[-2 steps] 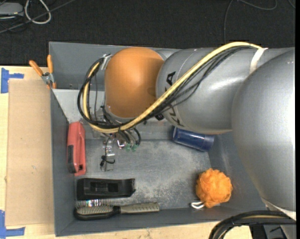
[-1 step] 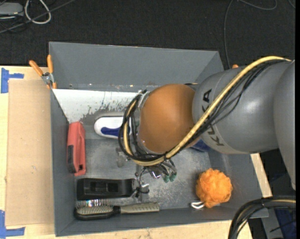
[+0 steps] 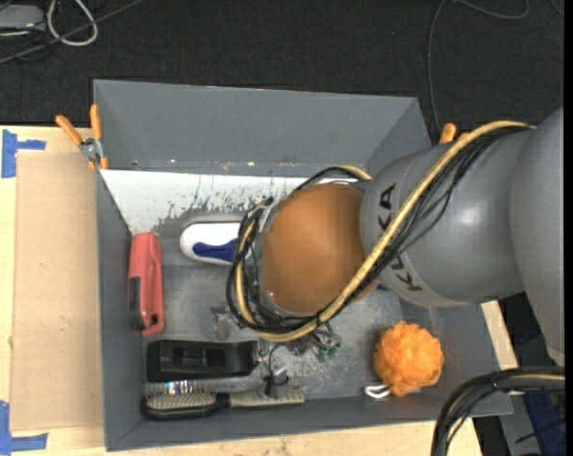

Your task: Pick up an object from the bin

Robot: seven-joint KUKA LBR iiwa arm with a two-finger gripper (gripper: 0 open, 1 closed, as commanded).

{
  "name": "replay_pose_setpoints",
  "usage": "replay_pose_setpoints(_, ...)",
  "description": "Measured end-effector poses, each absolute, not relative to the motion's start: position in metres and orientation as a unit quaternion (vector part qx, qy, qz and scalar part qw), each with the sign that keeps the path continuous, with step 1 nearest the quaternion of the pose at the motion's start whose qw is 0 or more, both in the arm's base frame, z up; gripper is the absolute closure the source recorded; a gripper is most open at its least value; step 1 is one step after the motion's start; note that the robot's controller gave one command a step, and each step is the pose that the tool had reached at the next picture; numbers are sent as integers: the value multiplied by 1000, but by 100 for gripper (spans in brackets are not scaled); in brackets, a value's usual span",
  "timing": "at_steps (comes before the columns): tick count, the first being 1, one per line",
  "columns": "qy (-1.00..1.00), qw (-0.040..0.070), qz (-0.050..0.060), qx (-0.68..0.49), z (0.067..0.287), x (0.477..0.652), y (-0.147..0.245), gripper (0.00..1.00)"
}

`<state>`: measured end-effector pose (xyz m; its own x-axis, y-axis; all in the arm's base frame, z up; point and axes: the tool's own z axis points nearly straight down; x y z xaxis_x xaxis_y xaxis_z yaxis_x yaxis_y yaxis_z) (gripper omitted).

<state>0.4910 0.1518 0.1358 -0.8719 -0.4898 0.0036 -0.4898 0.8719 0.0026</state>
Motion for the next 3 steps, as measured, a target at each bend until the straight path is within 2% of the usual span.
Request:
replay_pose_setpoints(1, -994, 1, 0, 110, 73, 508, 148, 0)
replay_pose_setpoints(2, -990, -10, -2, 141, 53, 514, 147, 100)
replay_pose_setpoints(3, -989, -11, -2, 148, 55, 513, 147, 100)
